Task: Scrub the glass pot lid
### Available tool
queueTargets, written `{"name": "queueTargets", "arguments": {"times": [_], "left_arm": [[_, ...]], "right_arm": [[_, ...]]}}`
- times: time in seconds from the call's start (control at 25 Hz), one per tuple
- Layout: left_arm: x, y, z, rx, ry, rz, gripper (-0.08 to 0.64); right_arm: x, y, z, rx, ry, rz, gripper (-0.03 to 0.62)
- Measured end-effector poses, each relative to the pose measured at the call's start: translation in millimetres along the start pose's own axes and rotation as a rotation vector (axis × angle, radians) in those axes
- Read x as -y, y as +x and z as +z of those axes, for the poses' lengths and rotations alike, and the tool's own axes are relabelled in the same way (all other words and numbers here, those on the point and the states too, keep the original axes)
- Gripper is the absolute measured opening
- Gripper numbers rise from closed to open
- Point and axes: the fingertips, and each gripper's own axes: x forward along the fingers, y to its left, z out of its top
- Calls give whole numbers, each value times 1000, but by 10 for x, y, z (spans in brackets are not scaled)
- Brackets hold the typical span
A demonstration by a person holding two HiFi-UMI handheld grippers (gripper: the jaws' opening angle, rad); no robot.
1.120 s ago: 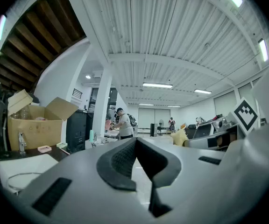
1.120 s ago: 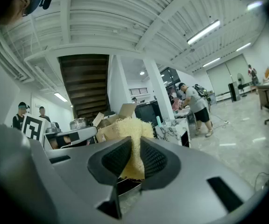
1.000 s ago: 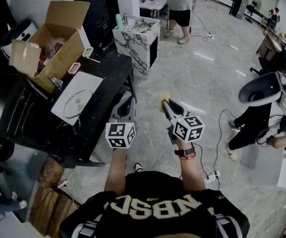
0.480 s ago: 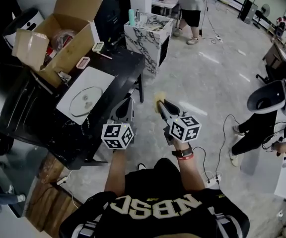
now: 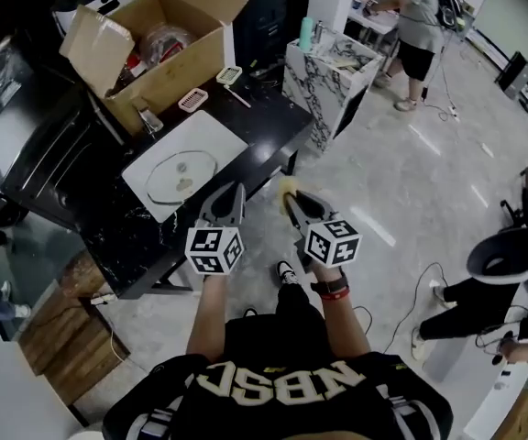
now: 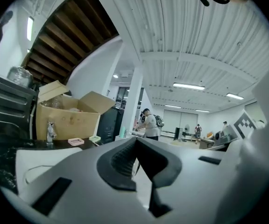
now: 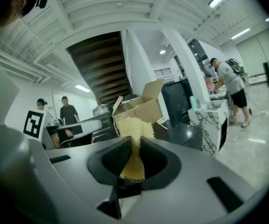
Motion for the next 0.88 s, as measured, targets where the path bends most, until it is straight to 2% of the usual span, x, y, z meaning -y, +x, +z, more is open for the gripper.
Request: {"name": "queueTargets", "arguments": {"times": [0.12,0.28,0.4,0.52,0.72,0.88], "left_arm": [[-357,220,144,28,-1,115,14],[-582,559,355,68,29,232,14],[-619,728,420,87,11,271,14],[-643,778,465,97,0,313,14],[-1050,492,217,-20,42,545,14],[-1427,231,50,-48,-7,671,14]], "right_arm": [[97,438,244,-32,-74,85,69],[333,891,596,-40,-87,194,69],[424,1160,755,-61,-94,275,69],[394,1430,729,-134,-111,392,67],[70,1829,500,-244,-96,549,67],[-308,2115,285,-321,-110,656,69]]}}
